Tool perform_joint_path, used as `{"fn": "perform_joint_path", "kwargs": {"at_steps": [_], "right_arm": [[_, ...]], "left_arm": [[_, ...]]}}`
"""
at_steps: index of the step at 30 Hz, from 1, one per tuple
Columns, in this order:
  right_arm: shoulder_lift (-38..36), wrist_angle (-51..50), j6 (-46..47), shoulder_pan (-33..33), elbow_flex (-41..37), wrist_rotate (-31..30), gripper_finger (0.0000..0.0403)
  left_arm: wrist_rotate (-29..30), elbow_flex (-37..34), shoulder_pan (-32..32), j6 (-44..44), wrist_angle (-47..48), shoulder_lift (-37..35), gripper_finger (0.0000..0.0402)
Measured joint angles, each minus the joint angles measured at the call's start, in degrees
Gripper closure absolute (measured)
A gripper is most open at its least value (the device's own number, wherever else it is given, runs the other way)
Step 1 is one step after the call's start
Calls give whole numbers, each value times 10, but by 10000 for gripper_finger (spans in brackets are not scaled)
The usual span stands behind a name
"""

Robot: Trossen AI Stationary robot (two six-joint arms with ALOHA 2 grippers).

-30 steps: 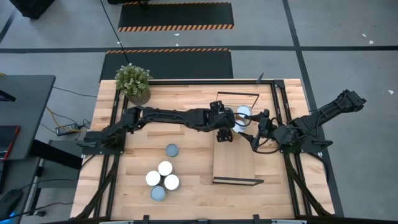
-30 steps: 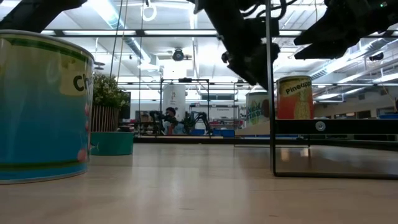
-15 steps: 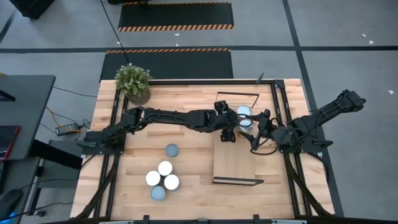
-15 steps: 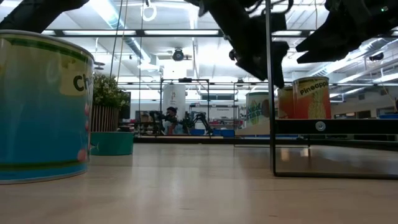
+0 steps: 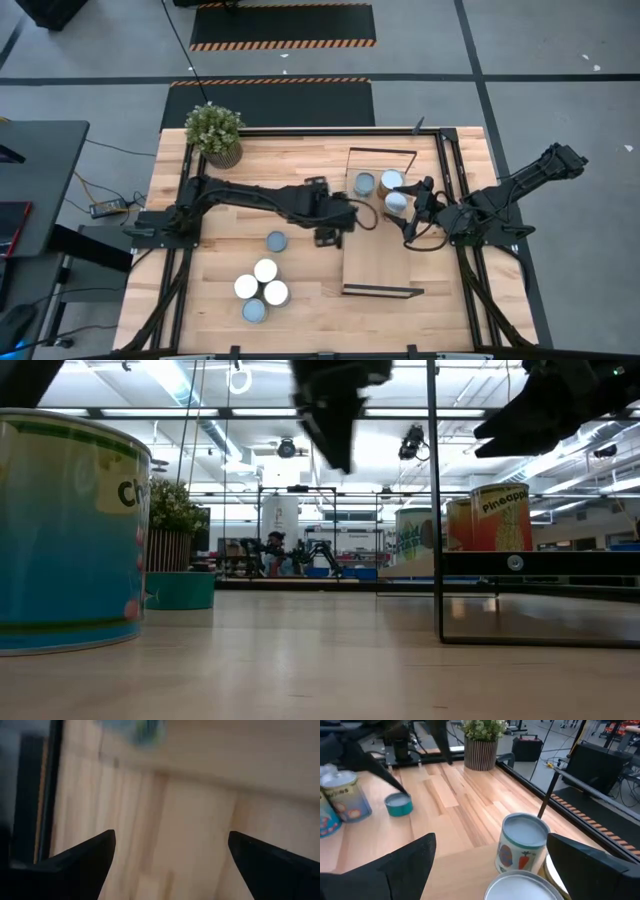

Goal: Pick and place cans onto a shelf
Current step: Put the canned oranges on the shelf

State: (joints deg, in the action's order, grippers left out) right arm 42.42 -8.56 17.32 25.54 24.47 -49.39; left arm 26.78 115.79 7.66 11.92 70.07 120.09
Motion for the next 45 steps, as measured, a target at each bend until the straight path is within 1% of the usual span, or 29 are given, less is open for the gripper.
{"fn": "perform_joint_path", "kwargs": {"at_steps": [3,6,8,12,14,16,18,21,24,26,30,32,36,38,41,45], "right_arm": [[8,8,-6,0,0,1,14],[9,16,-12,0,0,5,14],[11,17,-15,0,0,7,14],[14,17,-16,2,0,11,14],[14,21,-17,2,0,11,14],[17,27,-19,2,0,11,14],[18,25,-21,2,0,11,14],[20,25,-21,2,0,11,14],[20,32,-21,2,0,11,14],[20,32,-21,2,0,11,14],[19,35,-22,2,0,11,14],[19,39,-30,2,0,11,14],[19,59,-61,2,0,11,14],[19,77,-83,2,0,11,14],[19,95,-109,2,0,11,14],[19,102,-129,2,0,11,14]], "left_arm": [[-19,-1,14,60,100,-6,8],[-8,0,36,86,147,-8,8],[14,-1,55,94,170,-11,8],[79,-1,90,114,202,-28,8],[90,-4,104,127,197,-44,8],[94,-24,117,151,197,-72,8],[95,-64,132,192,198,-106,8],[93,-145,158,297,194,-162,8],[71,-217,192,401,195,-213,8],[48,-251,216,452,199,-237,8],[-7,-280,261,520,199,-273,8],[-47,-287,284,540,200,-285,8],[-152,-313,324,594,199,-295,8],[-184,-333,349,616,194,-295,8],[-205,-378,389,647,144,-295,8],[-257,-437,424,709,45,-294,8]]}}
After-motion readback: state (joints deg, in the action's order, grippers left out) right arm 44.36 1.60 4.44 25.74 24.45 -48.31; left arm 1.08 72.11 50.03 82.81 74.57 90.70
